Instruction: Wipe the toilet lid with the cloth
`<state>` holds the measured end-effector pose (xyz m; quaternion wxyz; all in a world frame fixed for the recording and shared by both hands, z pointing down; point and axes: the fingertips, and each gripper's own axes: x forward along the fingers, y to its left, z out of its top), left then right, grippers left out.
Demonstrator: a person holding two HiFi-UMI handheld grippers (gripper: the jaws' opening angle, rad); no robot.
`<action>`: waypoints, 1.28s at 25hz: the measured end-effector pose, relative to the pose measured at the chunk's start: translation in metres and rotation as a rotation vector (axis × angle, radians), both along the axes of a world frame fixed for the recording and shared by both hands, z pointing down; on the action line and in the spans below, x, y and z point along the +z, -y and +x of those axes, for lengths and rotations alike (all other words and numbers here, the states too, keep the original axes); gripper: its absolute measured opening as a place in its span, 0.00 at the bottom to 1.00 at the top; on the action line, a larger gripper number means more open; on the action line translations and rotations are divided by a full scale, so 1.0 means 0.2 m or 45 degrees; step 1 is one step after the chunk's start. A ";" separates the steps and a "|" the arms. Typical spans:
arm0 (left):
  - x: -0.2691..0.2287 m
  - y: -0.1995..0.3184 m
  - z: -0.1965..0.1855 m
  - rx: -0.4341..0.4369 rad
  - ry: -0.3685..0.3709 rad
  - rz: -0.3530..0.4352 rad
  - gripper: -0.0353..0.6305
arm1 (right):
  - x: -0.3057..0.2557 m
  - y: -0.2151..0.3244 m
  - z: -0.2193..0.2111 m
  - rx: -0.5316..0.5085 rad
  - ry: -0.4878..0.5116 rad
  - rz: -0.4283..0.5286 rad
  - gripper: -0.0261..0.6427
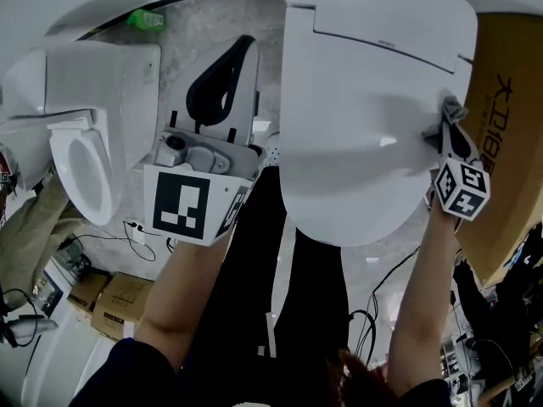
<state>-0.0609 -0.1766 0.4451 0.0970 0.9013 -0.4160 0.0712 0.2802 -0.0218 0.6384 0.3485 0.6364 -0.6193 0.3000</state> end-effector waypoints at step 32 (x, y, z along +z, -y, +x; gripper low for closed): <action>0.03 -0.01 -0.06 -0.035 0.024 -0.006 0.08 | -0.03 0.16 -1.76 -0.993 0.303 0.024 0.09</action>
